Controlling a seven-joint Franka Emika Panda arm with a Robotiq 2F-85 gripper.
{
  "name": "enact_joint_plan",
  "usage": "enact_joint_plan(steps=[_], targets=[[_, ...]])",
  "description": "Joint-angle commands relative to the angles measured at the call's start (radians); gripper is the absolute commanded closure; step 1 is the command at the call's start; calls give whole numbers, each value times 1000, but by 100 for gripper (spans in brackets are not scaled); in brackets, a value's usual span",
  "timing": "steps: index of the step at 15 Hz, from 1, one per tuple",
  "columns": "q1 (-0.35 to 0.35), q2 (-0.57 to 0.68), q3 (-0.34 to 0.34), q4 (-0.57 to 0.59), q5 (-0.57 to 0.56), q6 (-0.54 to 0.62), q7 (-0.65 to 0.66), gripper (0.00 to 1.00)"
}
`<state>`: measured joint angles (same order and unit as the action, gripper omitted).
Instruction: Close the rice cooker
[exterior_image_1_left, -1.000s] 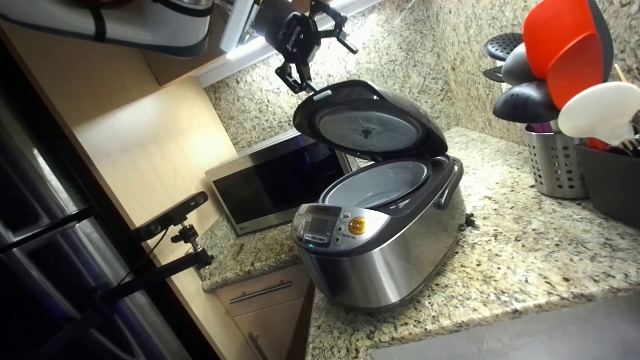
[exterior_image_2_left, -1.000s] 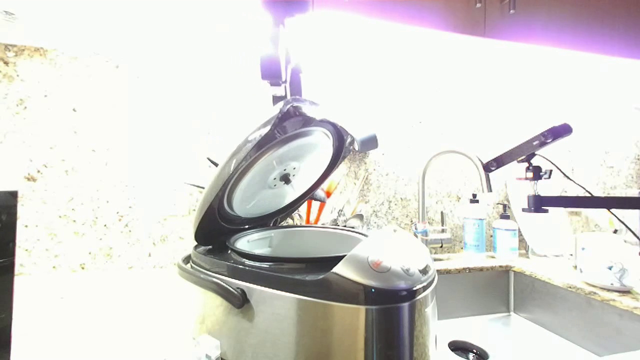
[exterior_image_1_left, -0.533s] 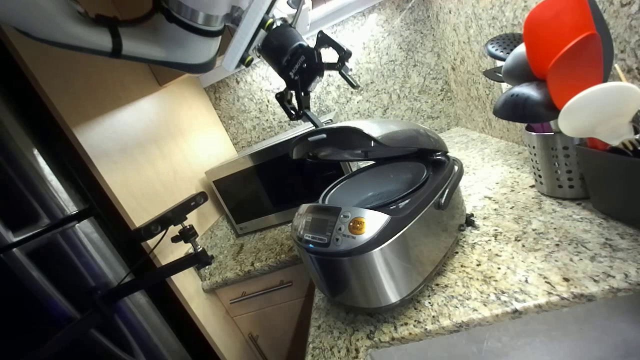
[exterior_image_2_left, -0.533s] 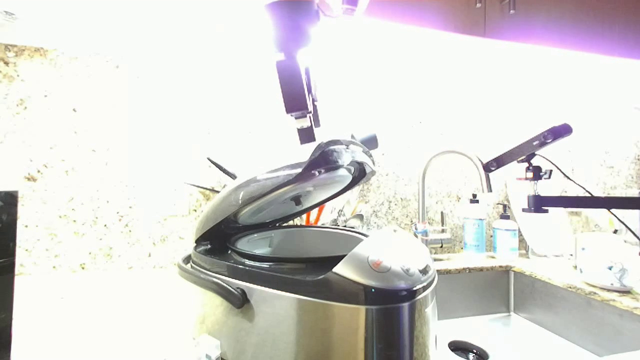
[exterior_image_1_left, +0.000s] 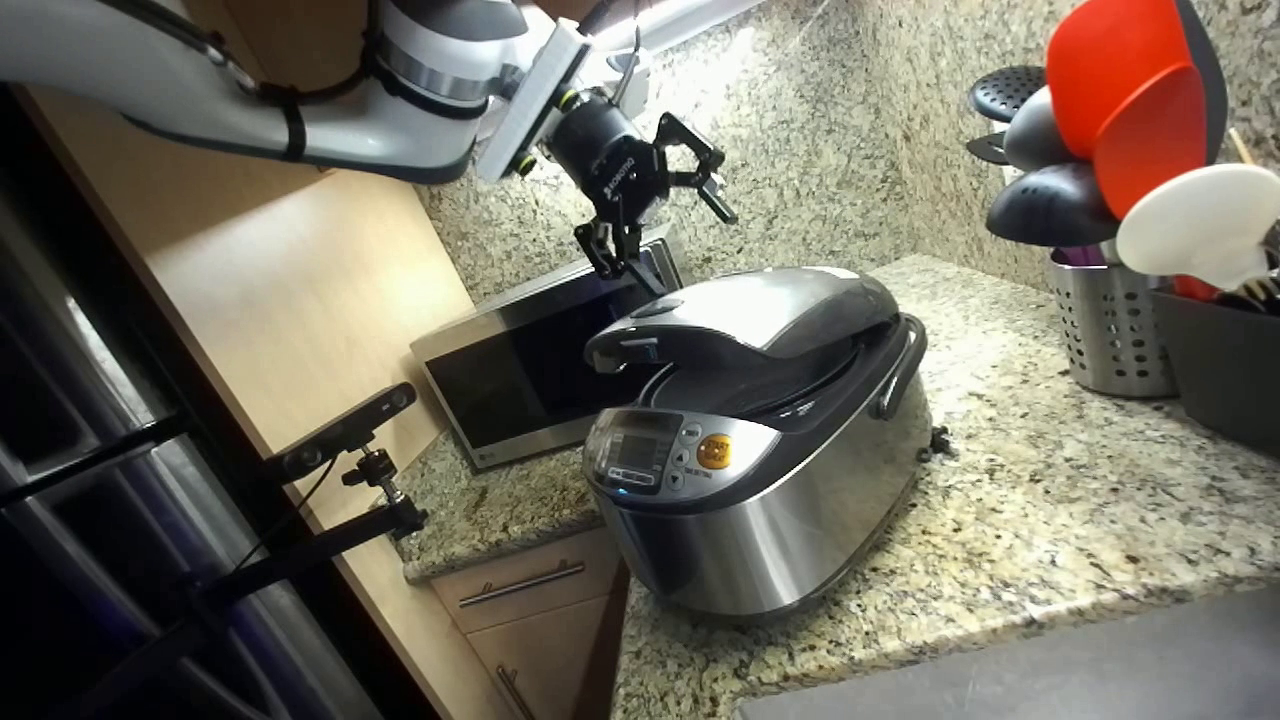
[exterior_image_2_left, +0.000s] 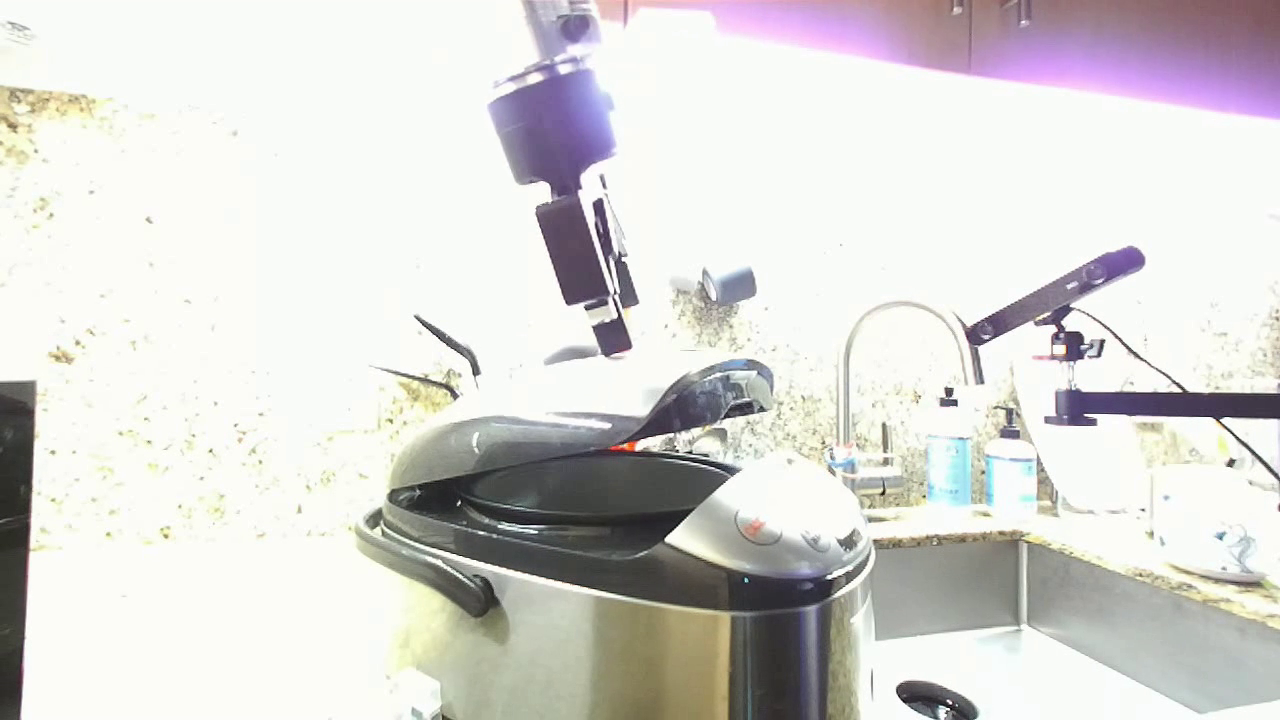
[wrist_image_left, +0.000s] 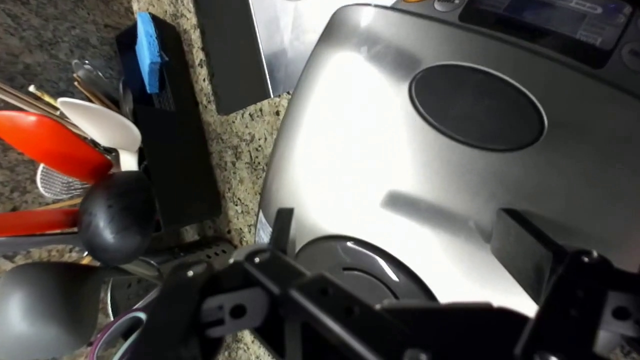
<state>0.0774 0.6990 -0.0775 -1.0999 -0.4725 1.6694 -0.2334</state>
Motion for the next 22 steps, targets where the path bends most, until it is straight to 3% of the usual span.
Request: enact_joint_plan(steps=[1, 8, 22], targets=[[-13, 107, 10, 144, 23, 5, -21, 0], [-28, 197, 29, 238, 97, 71, -16, 0], [-99, 273, 47, 362, 259, -88, -13, 0]])
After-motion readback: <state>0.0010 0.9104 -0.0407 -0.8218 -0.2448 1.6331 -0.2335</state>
